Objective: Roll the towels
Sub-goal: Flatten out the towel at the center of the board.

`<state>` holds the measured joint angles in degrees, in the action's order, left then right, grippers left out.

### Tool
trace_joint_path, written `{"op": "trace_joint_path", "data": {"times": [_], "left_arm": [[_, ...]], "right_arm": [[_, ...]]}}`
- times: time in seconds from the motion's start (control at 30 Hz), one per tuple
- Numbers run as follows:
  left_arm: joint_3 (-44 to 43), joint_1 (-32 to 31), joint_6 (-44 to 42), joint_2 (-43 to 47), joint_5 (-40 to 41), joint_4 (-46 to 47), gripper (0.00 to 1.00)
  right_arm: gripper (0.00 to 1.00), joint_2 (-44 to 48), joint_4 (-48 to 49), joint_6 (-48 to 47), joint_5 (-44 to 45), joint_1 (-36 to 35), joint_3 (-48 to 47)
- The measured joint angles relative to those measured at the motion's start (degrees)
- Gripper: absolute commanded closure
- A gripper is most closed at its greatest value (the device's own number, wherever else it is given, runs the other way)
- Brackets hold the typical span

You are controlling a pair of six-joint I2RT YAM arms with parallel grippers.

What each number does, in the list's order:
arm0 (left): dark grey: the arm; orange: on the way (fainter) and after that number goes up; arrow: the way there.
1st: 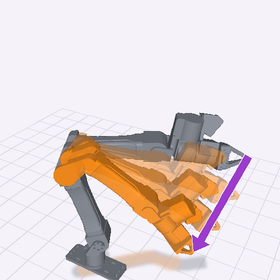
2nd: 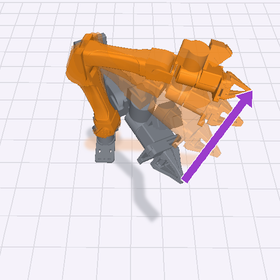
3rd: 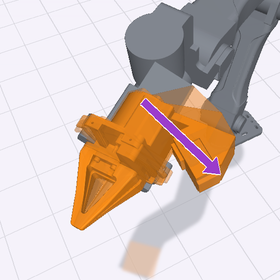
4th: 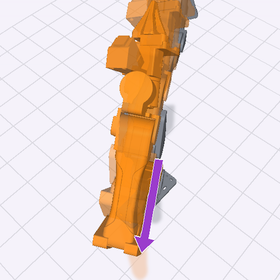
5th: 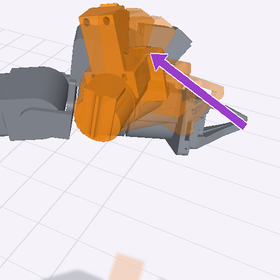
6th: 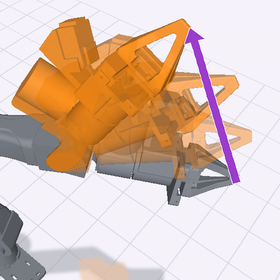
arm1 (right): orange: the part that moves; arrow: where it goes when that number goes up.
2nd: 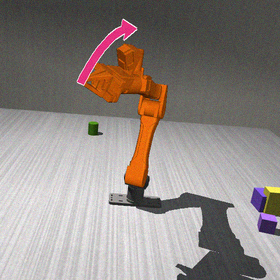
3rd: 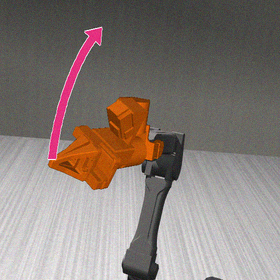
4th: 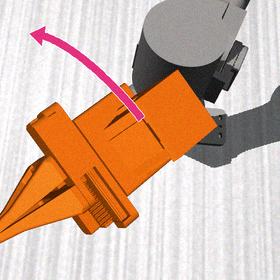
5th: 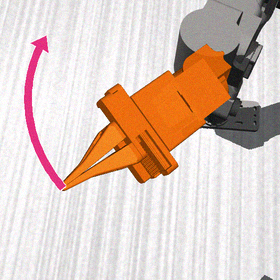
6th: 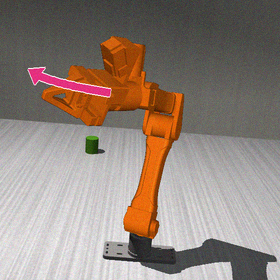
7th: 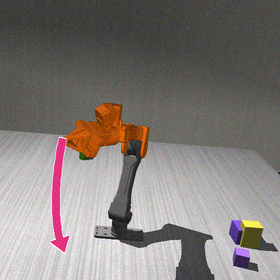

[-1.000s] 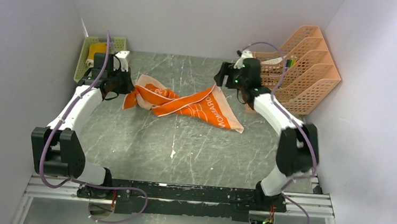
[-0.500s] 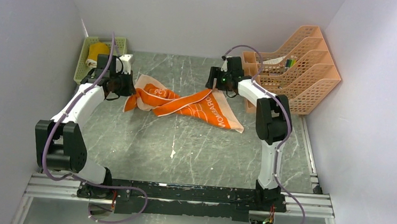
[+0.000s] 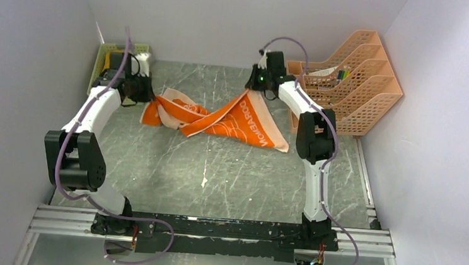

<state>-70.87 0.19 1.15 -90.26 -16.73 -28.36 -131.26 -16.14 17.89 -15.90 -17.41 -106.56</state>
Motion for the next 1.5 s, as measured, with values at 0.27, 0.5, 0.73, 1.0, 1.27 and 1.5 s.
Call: {"op": "trace_joint_path", "data": {"times": [0.27, 0.5, 0.73, 1.0, 1.27, 1.5], "left_arm": [[-39.4, 5.6, 2.4, -16.5, -1.1, -4.4, 0.93], [-64.2, 5.6, 2.5, -24.9, -2.6, -9.4, 0.93], [-34.1, 5.6, 2.3, -3.7, -6.3, -7.1, 0.93], [-13.0, 5.5, 1.2, 12.7, -9.3, -7.0, 0.93], [-4.4, 5.5, -0.3, 12.7, -5.9, -9.1, 0.93], [-4.1, 5.5, -0.4, 11.6, -4.0, -9.6, 0.93]], "right_arm": [[1.00, 1.0, -1.7, 0.5, -2.8, 0.4, -29.3], [1.00, 19.8, 4.6, 1.4, -5.8, 2.1, -13.6], [0.83, 58.1, 15.8, 4.3, -3.5, 1.9, 40.6], [0.19, 100.3, 10.1, 9.4, 11.3, -0.1, 80.7], [0.26, 72.9, 18.2, 1.8, 19.0, 0.1, 61.2], [0.33, 34.8, 12.7, -4.9, 9.1, 0.2, 41.5]]}}
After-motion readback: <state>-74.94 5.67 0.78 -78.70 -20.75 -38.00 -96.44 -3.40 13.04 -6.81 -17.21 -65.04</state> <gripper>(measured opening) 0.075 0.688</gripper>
